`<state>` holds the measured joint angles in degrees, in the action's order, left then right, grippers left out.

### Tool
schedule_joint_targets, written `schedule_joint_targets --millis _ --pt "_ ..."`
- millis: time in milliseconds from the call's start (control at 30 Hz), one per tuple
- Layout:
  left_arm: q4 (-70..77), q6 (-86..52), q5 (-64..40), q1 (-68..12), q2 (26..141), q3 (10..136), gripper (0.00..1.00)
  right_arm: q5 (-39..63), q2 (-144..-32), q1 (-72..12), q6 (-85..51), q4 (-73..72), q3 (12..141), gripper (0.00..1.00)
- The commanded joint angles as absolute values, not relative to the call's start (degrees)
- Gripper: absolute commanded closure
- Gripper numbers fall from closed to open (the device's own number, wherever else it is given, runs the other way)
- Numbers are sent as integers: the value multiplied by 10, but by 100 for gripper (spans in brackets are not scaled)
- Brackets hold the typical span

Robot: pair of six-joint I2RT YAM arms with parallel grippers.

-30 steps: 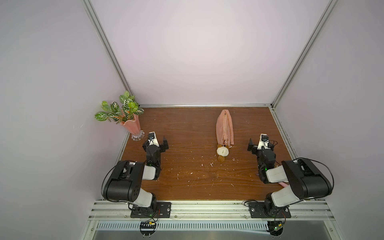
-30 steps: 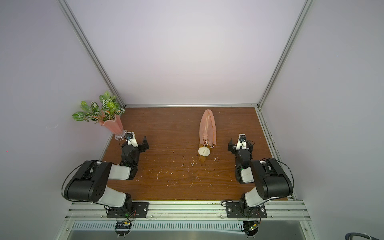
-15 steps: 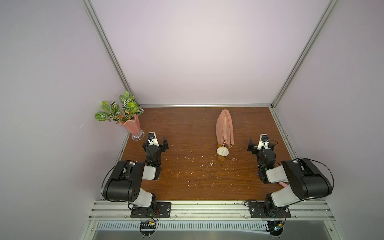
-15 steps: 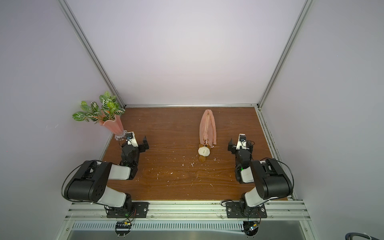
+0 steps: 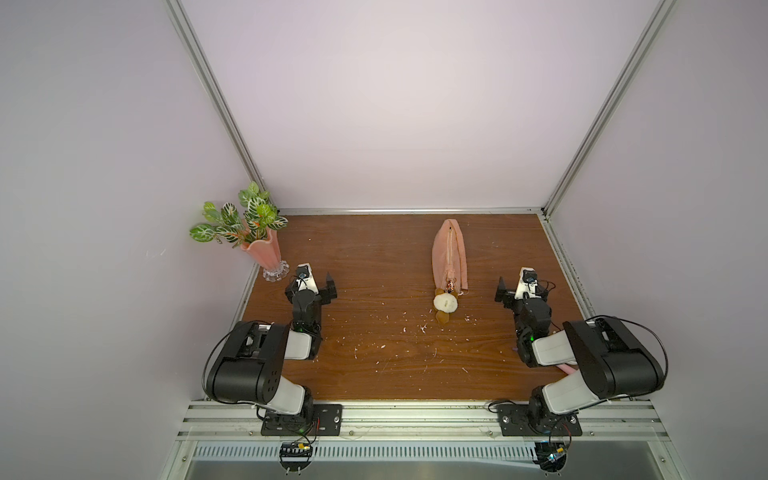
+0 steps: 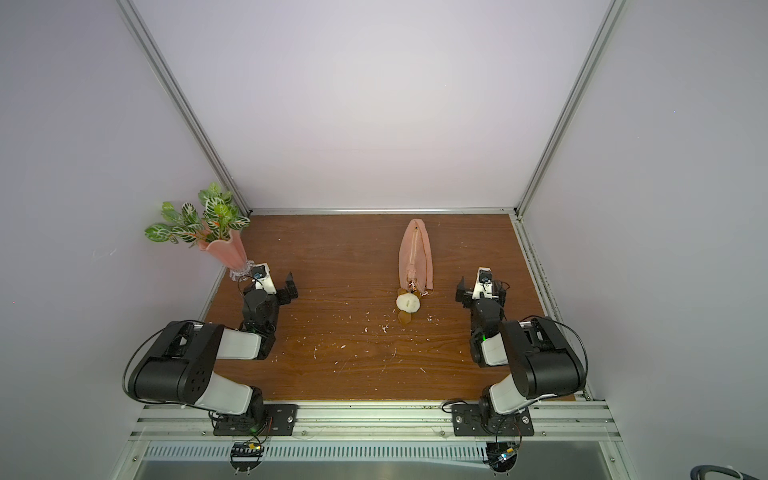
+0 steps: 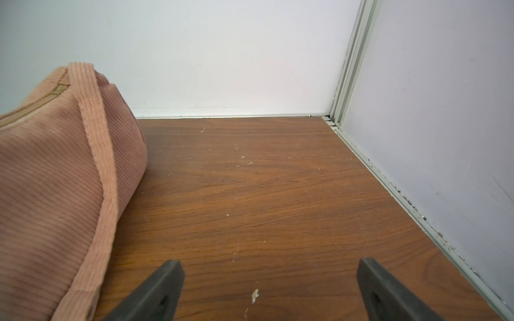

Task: Remove the decoration from the bag
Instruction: Pick up the bag from the center of the board.

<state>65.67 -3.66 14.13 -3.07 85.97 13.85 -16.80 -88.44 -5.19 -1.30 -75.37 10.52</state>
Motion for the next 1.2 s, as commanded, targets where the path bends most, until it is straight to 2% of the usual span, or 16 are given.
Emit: schedule_joint_targets --millis 0,733,867,1000,1067,1167 --pt "670 -33 137 -23 857 143 0 -163 -882 -50 -8 -778 112 1" --pt "669 -34 136 -22 860 146 0 -160 -883 -49 -10 -772 115 0" --pt "668 -22 128 -24 844 149 0 -172 -837 -49 -12 -757 105 0" --pt "470 -28 171 -41 807 258 0 -162 -706 -48 -31 -569 159 0" --pt "343 -51 157 -43 805 325 0 -164 -653 -48 -102 -518 182 0" --pt "231 -67 155 -71 802 392 0 -139 -609 -48 -195 -459 216 0"
